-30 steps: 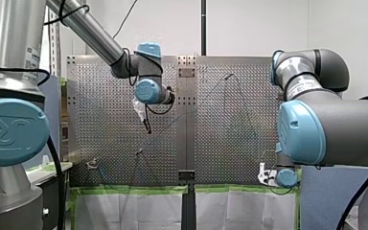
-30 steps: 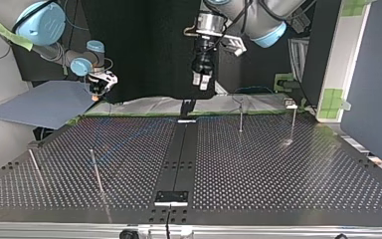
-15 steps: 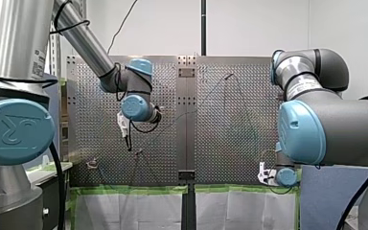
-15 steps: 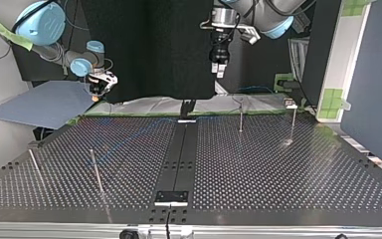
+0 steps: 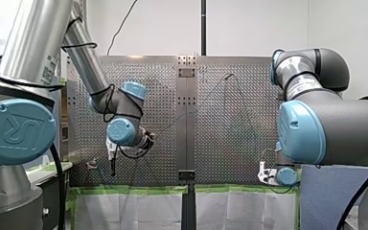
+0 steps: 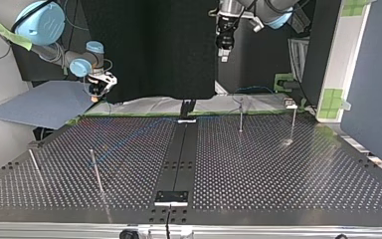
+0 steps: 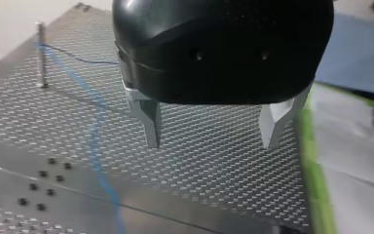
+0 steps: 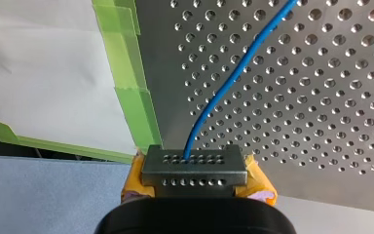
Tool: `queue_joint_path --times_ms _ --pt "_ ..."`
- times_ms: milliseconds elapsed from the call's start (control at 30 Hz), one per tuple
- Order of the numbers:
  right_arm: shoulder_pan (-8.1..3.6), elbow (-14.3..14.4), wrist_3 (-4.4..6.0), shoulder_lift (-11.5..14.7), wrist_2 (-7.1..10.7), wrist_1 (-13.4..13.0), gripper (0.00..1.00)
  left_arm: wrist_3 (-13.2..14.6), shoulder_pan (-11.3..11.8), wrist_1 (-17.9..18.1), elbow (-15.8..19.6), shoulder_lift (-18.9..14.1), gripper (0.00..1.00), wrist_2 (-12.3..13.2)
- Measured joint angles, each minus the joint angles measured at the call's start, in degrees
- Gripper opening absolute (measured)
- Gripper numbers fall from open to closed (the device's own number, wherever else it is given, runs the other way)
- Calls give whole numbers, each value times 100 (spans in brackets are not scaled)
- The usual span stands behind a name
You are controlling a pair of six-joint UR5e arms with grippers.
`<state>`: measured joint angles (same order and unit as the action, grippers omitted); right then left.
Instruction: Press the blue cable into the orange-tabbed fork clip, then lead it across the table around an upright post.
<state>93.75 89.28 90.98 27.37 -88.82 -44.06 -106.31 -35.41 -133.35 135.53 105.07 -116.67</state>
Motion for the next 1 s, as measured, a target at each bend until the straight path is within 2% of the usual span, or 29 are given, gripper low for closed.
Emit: queue_joint_path --times_ms 167,467,767,1000 --pt "5 -2 0 2 15 -7 0 107 31 315 69 131 100 128" --pt "-37 -2 31 5 21 -3 0 244 65 735 50 146 100 364" --pt "-5 -3 -26 9 35 -5 0 447 107 787 1 147 100 446" --pt "-2 -2 -34 10 39 -7 0 469 110 783 -2 147 100 448"
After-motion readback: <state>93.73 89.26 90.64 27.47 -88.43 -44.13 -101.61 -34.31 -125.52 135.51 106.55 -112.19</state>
